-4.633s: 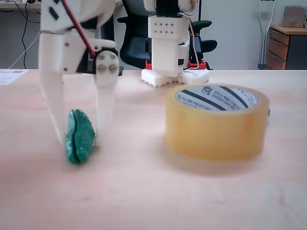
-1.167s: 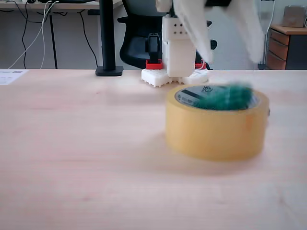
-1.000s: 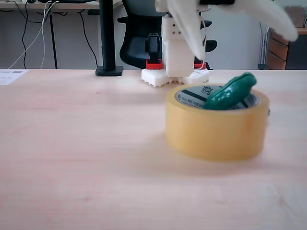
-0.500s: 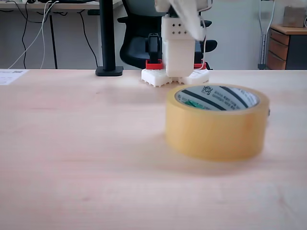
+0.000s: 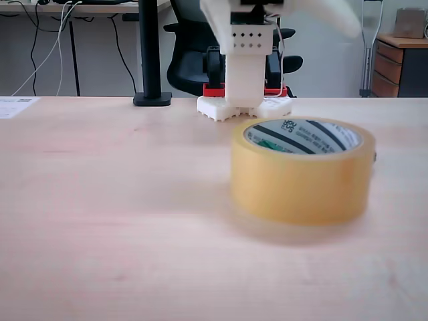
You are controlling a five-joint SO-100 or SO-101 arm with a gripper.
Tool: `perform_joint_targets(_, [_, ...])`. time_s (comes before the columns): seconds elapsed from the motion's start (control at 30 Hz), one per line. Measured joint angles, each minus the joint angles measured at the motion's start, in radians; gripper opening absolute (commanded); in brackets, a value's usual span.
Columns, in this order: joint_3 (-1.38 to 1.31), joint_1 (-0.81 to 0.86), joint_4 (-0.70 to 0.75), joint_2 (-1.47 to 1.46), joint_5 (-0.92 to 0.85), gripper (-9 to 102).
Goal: Grasp a cucumber and put it in the hole.
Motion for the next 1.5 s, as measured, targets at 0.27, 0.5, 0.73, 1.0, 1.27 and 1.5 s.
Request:
perform_joint_targets(0.27, [0.156,-0.002,0.236,0.357,0.0,17])
perform_joint_targets(0.5, [0.218,0.0,0.325,0.373,0.0,0])
perform_joint_targets(0.73, [0.27,0.0,0.422,0.373,0.0,0])
perform_joint_targets(1.0, [0.298,0.0,0.549,0.373,0.0,0])
perform_joint_targets(1.27, [0.299,-0.002,0.586,0.373,0.0,0])
perform_joint_targets(1.5, [0.299,-0.002,0.586,0.373,0.0,0])
